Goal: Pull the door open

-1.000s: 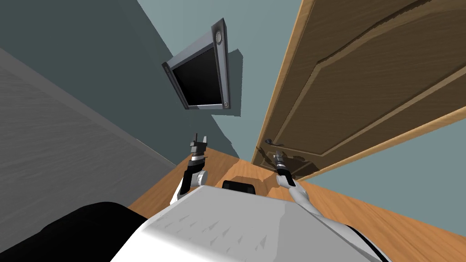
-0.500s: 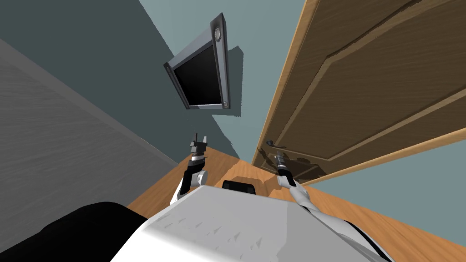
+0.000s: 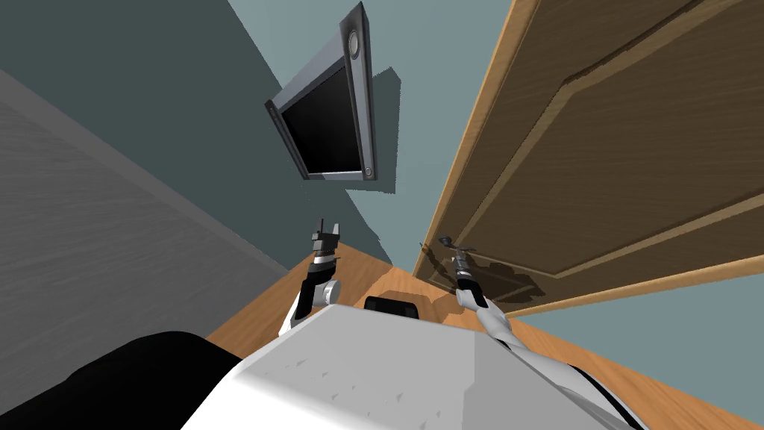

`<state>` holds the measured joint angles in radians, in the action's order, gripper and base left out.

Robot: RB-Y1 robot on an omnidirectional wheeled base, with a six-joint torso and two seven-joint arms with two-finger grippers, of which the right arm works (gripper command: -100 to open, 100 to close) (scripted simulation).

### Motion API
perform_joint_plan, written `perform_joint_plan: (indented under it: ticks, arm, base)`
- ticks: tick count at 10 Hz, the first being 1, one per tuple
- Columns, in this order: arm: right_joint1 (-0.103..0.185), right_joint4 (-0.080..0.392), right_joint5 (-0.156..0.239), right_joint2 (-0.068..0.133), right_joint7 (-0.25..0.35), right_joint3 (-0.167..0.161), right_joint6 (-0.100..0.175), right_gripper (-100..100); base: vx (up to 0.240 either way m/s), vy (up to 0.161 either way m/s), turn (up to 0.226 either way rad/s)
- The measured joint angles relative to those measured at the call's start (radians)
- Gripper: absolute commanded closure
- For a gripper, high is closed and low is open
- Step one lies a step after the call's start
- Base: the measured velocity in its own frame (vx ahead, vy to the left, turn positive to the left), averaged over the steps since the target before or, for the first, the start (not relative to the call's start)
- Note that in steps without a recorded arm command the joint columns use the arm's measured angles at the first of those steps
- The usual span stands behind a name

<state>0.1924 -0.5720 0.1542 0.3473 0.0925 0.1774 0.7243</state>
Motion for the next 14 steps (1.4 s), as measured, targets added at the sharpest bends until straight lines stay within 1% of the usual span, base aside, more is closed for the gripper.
perform_joint_plan:
  ticks: [3, 4, 5, 10, 11, 12, 14]
  arm:
    - [-0.003, 0.008, 0.006, 0.009, 0.003, 0.009, 0.002, -100]
    - [-0.004, 0.01, 0.008, 0.012, 0.004, 0.012, 0.003, -100]
    - [-0.004, 0.01, 0.008, 0.012, 0.004, 0.012, 0.003, 100]
    - [-0.006, 0.012, 0.008, 0.01, 0.005, 0.011, 0.001, 100]
    - [-0.006, 0.012, 0.008, 0.01, 0.005, 0.011, 0.0, 100]
    - [-0.005, 0.014, 0.005, 0.016, 0.013, 0.005, 0.005, 100]
    - [-0.009, 0.004, -0.003, 0.023, 0.029, -0.01, 0.008, 100]
  base:
    - [0.198, -0.067, 0.056]
    - [0.08, -0.025, 0.014]
    - [-0.009, 0.003, -0.009]
    - [-0.015, 0.004, 0.0]
    - [-0.125, -0.047, 0.094]
    - [-0.199, -0.056, 0.109]
    - [-0.21, -0.041, 0.102]
